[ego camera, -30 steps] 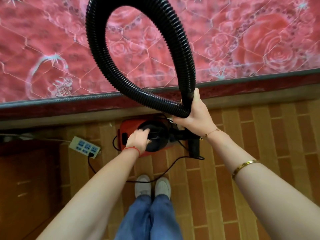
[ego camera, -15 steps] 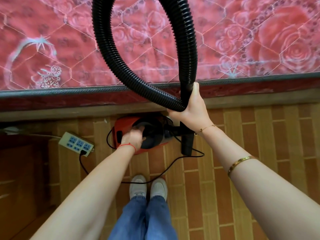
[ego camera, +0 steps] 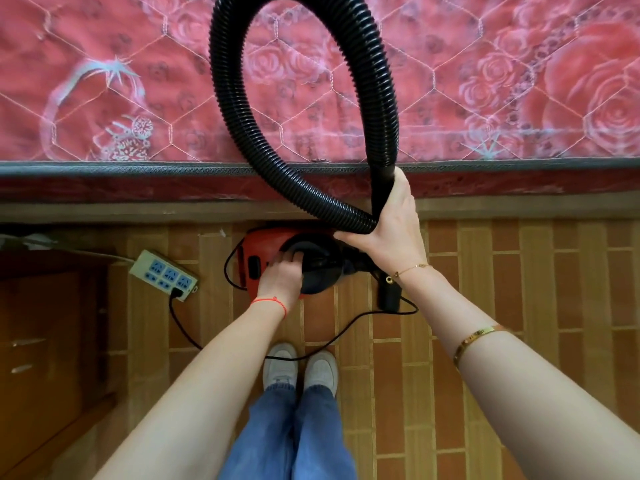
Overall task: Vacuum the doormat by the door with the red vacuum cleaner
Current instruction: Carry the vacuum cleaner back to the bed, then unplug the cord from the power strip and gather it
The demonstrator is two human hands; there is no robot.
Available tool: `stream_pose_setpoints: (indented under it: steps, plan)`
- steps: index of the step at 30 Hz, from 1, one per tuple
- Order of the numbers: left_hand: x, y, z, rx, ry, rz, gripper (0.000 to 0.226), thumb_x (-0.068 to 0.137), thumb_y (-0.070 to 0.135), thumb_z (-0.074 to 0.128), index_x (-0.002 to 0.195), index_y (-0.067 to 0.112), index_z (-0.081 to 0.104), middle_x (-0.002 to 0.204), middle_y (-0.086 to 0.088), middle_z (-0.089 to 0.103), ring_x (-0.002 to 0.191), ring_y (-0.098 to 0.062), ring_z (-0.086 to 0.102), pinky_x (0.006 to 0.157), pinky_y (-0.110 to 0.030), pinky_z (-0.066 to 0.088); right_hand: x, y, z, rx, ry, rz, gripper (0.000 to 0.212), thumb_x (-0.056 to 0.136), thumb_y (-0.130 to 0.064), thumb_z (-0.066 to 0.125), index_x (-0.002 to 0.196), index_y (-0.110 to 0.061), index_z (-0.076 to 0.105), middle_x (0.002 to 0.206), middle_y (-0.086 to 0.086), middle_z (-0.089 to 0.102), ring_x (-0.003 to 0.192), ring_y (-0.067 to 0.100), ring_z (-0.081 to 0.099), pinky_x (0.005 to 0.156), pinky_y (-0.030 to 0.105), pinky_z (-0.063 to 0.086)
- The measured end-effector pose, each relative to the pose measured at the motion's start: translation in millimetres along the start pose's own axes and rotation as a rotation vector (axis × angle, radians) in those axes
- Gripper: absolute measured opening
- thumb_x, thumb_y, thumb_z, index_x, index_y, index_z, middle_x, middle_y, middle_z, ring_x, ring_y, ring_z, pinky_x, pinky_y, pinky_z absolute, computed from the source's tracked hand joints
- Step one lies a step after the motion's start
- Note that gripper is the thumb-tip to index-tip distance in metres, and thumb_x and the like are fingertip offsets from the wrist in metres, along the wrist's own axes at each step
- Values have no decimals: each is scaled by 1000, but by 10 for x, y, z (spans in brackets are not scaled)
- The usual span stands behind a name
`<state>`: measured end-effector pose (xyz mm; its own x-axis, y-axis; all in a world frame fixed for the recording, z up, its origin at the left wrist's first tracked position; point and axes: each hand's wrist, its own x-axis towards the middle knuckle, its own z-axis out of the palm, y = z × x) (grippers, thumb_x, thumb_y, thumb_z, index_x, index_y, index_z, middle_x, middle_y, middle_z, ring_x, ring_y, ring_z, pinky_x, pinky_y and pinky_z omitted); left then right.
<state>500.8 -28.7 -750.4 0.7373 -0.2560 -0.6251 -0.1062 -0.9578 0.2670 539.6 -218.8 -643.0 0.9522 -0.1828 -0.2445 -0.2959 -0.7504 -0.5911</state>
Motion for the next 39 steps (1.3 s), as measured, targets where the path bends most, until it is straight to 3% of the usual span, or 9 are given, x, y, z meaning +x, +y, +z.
stream_pose_setpoints:
  steps: [5, 8, 12, 18, 27, 39]
  plan:
    - [-249, -98, -122, -71, 62, -57, 54, 95, 22, 53, 145, 14, 34, 139, -9, 43, 126, -27, 42, 104, -35, 41, -117, -114, -66, -42, 7, 96, 143, 57, -46, 89, 152, -9, -10, 158, 10, 16, 145, 25, 18, 116, 44, 26]
    - [-462, -257, -188, -87, 109, -27, 48, 95, 21, 51, 139, 8, 40, 132, -13, 50, 123, -28, 44, 105, -35, 38, -204, -182, -108, -65, -16, 131, 144, 58, -46, 89, 152, -9, -14, 160, 9, 8, 147, 23, 11, 117, 41, 20]
    - [-732, -488, -329, -136, 164, -41, 52, 96, 19, 49, 144, 5, 35, 143, -15, 43, 132, -28, 39, 113, -34, 30, -337, -312, -128, -115, -28, 157, 138, 62, -47, 86, 152, -8, -11, 162, 8, -1, 149, 22, 4, 119, 36, 13]
    - [-1204, -868, -613, -174, 205, -126, 55, 98, 23, 46, 148, 7, 29, 149, -12, 36, 138, -24, 32, 116, -34, 25, -612, -794, -42, -223, -4, 70, 113, 74, -42, 80, 153, -5, 8, 159, 13, 17, 147, 26, 15, 119, 38, 18]
    - [-1786, -1717, -924, -237, 253, -318, 55, 98, 27, 48, 148, 13, 29, 151, -6, 35, 141, -19, 29, 117, -33, 24, -810, -1649, 537, -307, -247, -159, 77, 84, -40, 70, 146, -10, 35, 151, 9, 35, 142, 24, 28, 119, 38, 23]
    - [-1769, -2881, -512, -294, 234, -417, 57, 99, 24, 48, 150, 14, 25, 154, -7, 31, 143, -21, 25, 117, -35, 27, -819, -2230, 1974, -420, -528, -284, 56, 94, -43, 55, 140, -12, 44, 142, 6, 47, 135, 22, 39, 111, 34, 32]
